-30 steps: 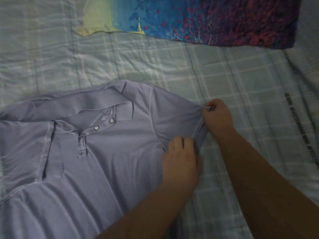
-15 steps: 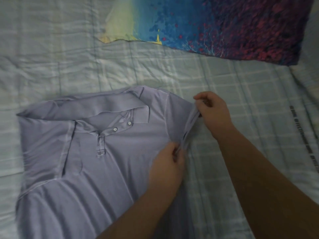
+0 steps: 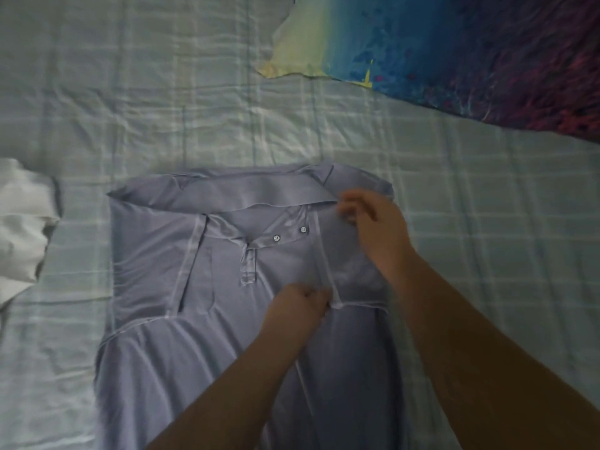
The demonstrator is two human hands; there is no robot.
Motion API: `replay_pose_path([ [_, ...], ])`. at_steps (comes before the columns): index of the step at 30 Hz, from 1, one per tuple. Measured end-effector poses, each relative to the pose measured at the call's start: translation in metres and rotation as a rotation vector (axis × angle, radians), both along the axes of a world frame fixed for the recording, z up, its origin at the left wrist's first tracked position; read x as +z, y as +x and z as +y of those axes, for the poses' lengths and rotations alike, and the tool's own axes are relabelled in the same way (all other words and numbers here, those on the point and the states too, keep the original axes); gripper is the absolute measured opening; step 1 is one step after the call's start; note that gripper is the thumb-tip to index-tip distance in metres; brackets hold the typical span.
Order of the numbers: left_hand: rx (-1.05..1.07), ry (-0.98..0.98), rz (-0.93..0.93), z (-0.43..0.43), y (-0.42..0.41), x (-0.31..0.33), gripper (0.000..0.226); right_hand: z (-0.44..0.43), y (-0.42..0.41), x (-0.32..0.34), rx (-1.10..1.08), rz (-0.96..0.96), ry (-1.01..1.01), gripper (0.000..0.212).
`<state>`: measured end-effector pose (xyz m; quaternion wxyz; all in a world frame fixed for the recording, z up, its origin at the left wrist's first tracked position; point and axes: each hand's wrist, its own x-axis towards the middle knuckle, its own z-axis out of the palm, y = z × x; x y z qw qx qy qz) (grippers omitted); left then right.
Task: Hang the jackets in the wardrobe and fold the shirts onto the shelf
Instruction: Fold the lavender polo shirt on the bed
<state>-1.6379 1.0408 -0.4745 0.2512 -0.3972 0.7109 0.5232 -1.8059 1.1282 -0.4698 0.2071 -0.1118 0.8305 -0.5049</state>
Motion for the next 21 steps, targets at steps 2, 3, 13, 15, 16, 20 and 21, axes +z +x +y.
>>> replay_pose_path([
  [2,-0.048,-0.135,0.011,-0.008,-0.004,0.004,0.045,0.017,0.005,-0.001,-0.083,0.177,0.11,0.033],
  [3,-0.052,-0.201,0.03,-0.011,-0.008,0.007,0.038,0.025,0.007,0.0,-0.101,0.247,0.178,0.034],
  [13,-0.607,-0.735,0.553,-0.024,-0.084,-0.008,0.052,0.021,0.021,-0.047,0.346,0.564,0.814,0.064],
  [15,-0.745,-0.798,0.445,-0.023,-0.083,-0.026,0.057,0.02,0.02,-0.055,0.333,0.577,0.85,0.065],
  [16,-0.773,-0.821,0.404,-0.023,-0.08,-0.034,0.059,0.02,0.02,-0.058,0.326,0.593,0.855,0.065],
  [20,-0.781,-0.877,0.387,-0.024,-0.073,-0.048,0.061,0.019,0.019,-0.061,0.328,0.604,0.866,0.067],
  [21,-0.779,-0.882,0.393,-0.023,-0.073,-0.048,0.061,0.019,0.019,-0.059,0.329,0.599,0.871,0.067],
])
